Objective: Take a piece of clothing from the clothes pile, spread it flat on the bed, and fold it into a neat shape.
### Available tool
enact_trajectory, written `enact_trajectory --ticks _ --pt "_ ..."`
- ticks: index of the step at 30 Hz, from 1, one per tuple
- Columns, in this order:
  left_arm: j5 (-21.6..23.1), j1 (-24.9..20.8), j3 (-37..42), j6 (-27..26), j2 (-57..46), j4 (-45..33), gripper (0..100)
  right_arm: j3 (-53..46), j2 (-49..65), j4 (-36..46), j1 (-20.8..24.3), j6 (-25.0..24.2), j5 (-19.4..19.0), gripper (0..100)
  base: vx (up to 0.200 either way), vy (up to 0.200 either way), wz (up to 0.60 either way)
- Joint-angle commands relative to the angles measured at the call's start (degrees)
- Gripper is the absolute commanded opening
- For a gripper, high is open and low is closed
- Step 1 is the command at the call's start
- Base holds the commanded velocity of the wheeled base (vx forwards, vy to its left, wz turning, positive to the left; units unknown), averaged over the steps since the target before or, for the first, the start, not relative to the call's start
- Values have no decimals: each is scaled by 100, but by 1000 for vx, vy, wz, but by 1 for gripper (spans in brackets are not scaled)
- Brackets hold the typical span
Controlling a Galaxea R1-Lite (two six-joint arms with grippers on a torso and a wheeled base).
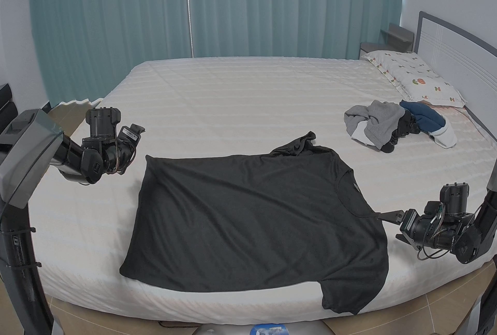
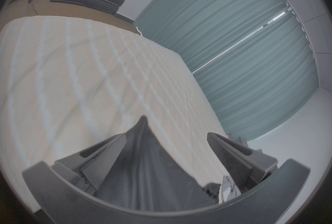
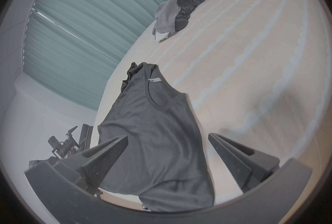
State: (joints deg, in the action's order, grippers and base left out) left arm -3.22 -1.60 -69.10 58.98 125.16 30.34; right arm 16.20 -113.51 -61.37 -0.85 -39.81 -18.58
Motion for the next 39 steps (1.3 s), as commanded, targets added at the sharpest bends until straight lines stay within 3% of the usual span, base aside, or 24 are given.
enact_trajectory --ticks 1,8,14,17,21,39 --pt "190 -218 1452 -18 -1292 297 100 -12 215 134 15 0 -67 100 -200 0 0" --pt "471 -438 3517 -36 -1811 947 100 -12 259 204 15 0 -76 100 -57 0 0" --pt "638 -420 4695 -71 -1459 2134 100 -3 232 204 24 0 -67 100 0 0 0" --pt "577 -447 5125 -396 -1011 2661 100 15 197 204 50 0 -67 100 0 0 0" --pt "577 -438 5240 -580 -677 3136 100 -3 197 204 129 0 -58 100 0 0 0" --pt "542 -526 5292 -607 -361 3224 100 23 109 204 129 18 -58 100 0 0 0"
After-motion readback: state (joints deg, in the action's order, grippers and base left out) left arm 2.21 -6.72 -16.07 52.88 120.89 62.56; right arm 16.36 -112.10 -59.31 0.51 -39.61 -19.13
